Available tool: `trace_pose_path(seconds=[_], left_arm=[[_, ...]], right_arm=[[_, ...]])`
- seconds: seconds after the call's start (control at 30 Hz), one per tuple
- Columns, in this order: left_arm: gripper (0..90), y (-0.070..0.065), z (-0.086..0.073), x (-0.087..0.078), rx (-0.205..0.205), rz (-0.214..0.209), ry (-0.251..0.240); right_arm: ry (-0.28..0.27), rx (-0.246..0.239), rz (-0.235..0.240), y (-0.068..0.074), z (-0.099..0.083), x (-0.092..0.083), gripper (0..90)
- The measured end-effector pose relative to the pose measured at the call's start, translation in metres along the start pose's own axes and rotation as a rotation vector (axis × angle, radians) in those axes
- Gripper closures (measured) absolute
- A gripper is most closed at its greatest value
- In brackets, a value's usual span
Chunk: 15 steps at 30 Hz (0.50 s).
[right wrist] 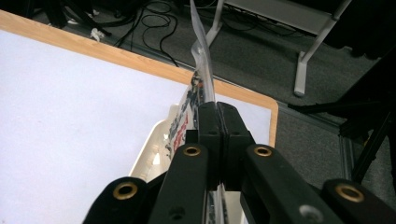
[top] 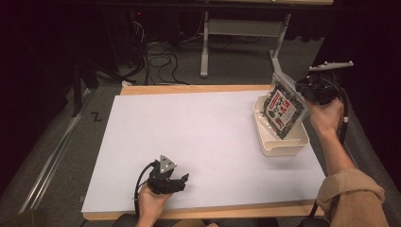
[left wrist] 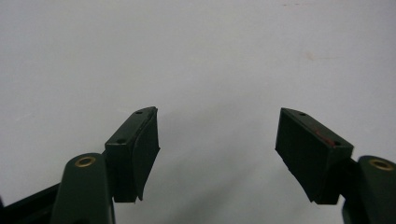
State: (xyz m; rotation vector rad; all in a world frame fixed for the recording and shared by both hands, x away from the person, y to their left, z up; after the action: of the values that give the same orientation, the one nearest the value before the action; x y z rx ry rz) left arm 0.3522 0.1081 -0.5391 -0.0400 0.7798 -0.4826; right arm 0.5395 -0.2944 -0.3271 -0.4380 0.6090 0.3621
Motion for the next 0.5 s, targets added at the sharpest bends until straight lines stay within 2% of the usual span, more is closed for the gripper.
trace_pose_path(seconds=[0.33,0.47,0.5], left_arm=[[30.7,0.000,0.000,0.001,0.002,0.004,0.005],[30.8,-0.001,0.000,0.002,0.007,0.004,0.009],[30.8,-0.001,-0.001,0.001,0.007,0.004,0.009]], right_arm=[[0.025,0.018,-0.006,-0.005,-0.009,0.005,85.0],[0.034,0.025,-0.008,-0.007,-0.012,0.007,80.3],[0.031,0.026,-0.020,-0.009,-0.014,0.007,75.6]])
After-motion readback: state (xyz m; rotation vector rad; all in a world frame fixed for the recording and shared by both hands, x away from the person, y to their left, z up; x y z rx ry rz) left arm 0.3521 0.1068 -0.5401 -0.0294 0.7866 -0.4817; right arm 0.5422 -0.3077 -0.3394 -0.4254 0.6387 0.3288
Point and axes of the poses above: each handheld gripper's, and its own axes: x roughly forward along the jaws, z roughly out of its top, y roughly to its left, the point moved 5 cm from there along x, roughly forward along the jaws, and after that the axes turned 10 degrees about -x, right-handed, at the moved point
